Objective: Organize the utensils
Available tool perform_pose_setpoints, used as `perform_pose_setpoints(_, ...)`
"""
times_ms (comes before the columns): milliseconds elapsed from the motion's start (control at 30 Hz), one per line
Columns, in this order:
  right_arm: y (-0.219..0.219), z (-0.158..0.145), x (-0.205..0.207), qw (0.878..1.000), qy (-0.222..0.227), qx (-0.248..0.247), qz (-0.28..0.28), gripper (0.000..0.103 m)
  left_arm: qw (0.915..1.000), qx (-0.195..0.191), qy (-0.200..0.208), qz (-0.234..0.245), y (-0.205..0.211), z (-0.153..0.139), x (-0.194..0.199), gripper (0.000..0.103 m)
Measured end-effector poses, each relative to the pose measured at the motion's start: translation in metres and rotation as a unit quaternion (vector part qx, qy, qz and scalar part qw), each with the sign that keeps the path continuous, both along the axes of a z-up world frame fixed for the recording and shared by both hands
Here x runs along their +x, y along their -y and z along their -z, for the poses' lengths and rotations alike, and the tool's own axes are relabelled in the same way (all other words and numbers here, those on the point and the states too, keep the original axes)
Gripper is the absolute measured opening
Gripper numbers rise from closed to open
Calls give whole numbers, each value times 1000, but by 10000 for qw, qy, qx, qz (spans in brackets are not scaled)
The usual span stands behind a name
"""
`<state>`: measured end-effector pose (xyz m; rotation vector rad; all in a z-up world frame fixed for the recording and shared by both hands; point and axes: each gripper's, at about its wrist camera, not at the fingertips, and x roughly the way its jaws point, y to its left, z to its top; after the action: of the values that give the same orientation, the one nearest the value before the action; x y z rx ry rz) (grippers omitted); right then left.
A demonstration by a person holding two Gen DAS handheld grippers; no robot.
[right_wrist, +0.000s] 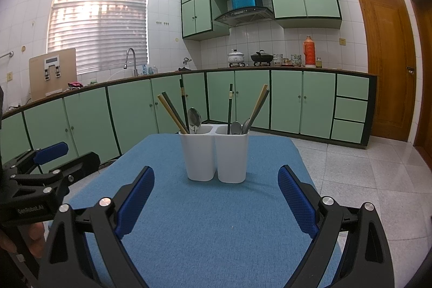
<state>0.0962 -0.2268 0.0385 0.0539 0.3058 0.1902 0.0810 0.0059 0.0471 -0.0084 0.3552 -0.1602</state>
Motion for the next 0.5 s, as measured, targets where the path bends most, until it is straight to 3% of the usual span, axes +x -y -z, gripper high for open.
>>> perform_pose_setpoints(500,0,0,0,10000,7,-3,-6,91,10000,-34,8,-5,-2,-1,0,98)
